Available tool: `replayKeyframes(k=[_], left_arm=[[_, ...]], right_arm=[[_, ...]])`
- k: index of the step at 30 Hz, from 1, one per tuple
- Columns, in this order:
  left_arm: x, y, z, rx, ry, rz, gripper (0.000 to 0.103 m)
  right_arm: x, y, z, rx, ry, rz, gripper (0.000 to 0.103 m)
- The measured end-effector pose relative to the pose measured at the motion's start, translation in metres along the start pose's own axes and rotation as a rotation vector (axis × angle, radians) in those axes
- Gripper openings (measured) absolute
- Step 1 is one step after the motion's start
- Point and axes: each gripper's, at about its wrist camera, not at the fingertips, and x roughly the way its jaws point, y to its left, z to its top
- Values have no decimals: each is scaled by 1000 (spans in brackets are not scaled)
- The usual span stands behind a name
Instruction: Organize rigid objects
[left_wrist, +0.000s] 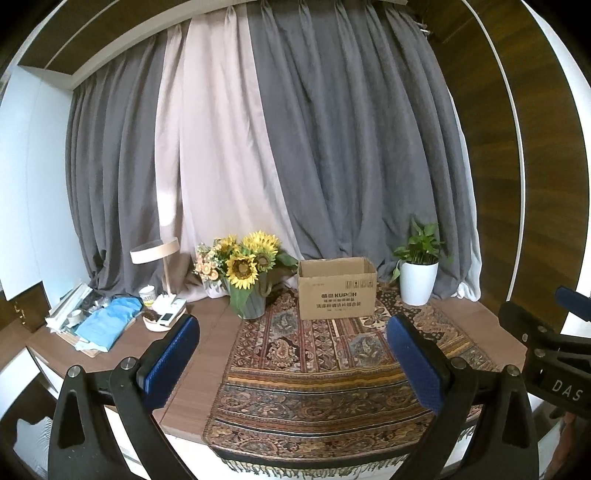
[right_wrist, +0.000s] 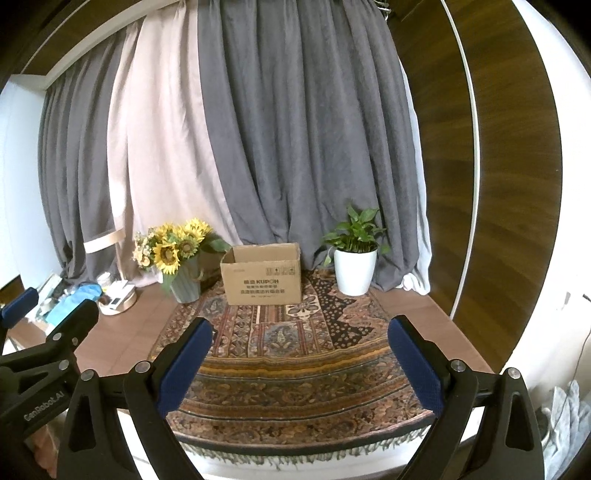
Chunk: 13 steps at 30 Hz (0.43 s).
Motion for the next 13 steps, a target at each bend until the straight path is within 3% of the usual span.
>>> replayKeyframes(k=[13], left_arm=[[-5, -5, 0, 7, -16, 14, 103]], right_arm=[[-6, -6, -1, -2, 1, 2, 97]])
